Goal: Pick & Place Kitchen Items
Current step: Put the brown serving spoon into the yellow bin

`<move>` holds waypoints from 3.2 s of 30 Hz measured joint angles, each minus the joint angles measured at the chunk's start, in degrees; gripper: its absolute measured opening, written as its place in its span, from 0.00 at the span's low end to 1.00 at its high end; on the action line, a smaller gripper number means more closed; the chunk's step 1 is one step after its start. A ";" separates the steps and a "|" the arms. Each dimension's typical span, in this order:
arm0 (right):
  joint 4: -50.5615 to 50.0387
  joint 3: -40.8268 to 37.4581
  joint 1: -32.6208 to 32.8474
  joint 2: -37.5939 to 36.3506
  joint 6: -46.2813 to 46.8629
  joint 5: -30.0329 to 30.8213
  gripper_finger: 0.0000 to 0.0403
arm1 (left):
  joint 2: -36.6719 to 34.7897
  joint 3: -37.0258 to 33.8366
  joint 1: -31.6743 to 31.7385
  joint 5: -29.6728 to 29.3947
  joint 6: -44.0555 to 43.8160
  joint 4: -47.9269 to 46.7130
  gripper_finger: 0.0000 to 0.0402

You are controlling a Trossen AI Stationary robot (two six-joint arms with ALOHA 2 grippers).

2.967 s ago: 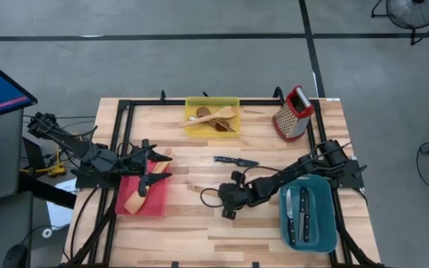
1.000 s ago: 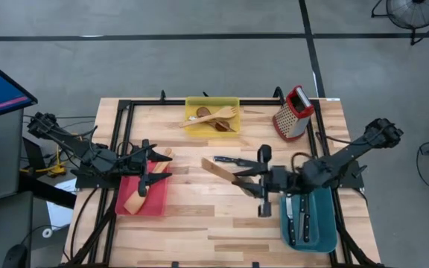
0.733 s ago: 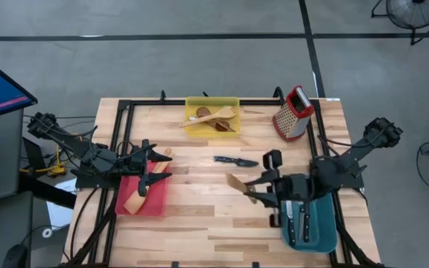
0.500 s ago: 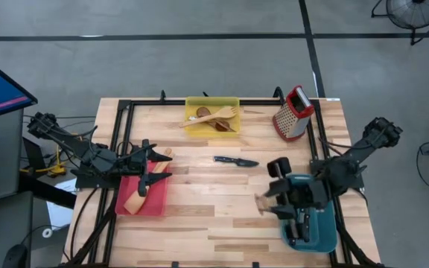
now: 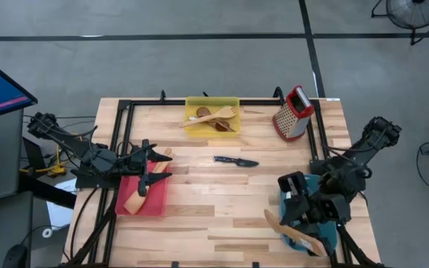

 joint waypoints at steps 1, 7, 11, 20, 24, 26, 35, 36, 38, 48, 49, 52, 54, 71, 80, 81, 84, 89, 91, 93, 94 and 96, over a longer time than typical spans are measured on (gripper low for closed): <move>-0.10 0.00 0.00 0.02 0.02 0.00 0.20 | 0.00 0.00 -0.02 0.00 -0.01 0.02 0.59; -3.80 0.00 -0.10 0.02 0.33 0.52 0.20 | 0.00 0.00 -0.01 0.00 0.00 0.14 0.59; -7.92 -0.02 -0.13 0.28 0.49 4.50 0.20 | 0.00 0.00 -0.02 0.00 -0.02 0.21 0.59; -21.38 0.00 -1.17 0.66 3.83 25.71 0.20 | 0.00 0.00 -0.01 0.00 0.00 0.43 0.59; -26.55 0.00 -2.79 0.68 8.64 30.97 0.20 | 0.00 0.00 -0.02 0.00 0.00 0.43 0.59; -29.18 0.00 -3.50 0.68 10.28 33.76 0.20 | 0.00 0.00 -0.01 0.00 0.00 0.43 0.59; -34.15 0.00 -6.96 5.36 10.69 44.48 0.20 | 0.00 0.00 0.00 -0.01 -0.02 0.55 0.59; -34.25 0.00 -7.18 6.26 10.12 46.06 0.20 | 0.00 0.00 0.00 -0.02 -0.02 0.54 0.59; -34.25 0.00 -7.85 8.20 8.53 50.42 0.20 | 0.00 0.00 0.00 -0.01 -0.02 0.55 0.59; -32.57 0.00 -11.30 12.68 6.52 63.43 0.20 | 0.00 0.00 -0.01 -0.02 -0.02 0.54 0.59; -32.62 0.00 -11.90 12.66 7.01 63.47 0.20 | 0.00 0.00 0.00 -0.02 -0.02 0.54 0.59; -31.81 -0.01 -14.57 12.60 7.40 63.45 0.20 | 0.00 0.00 -0.02 -0.02 -0.02 0.54 0.59; -31.05 -0.02 -17.11 12.52 7.54 63.04 0.20 | 0.00 0.00 -0.01 -0.01 -0.02 0.54 0.59; -34.67 -0.02 -49.74 12.85 17.96 21.36 0.20 | 0.00 0.00 0.00 0.00 0.11 0.39 0.59; -25.00 0.00 -60.56 22.96 18.25 7.55 0.20 | -0.02 0.00 0.00 0.00 0.52 0.36 0.59; -23.99 -0.02 -61.13 24.22 18.73 6.40 0.20 | 0.00 0.00 -0.02 0.00 0.52 0.31 0.59; -22.55 -0.02 -62.31 26.55 21.44 3.51 0.20 | 0.00 0.00 -0.01 0.00 0.57 0.32 0.59; -24.55 -0.03 -63.03 29.18 24.03 2.02 0.20 | -0.01 0.00 0.00 0.00 0.66 0.34 0.59; -24.06 -0.01 -63.28 29.99 24.09 1.81 0.20 | 0.00 0.00 0.00 0.00 0.66 0.34 0.59; -24.16 0.00 -63.28 30.48 24.09 1.75 0.20 | 0.00 0.00 0.00 0.00 0.66 0.35 0.59; -24.58 -0.02 -63.29 30.53 24.08 1.70 0.20 | 0.00 0.00 0.00 -0.01 0.66 0.36 0.59; -24.41 -0.02 -63.63 30.53 23.80 1.68 0.20 | -0.01 0.00 0.00 -0.02 0.66 0.34 0.59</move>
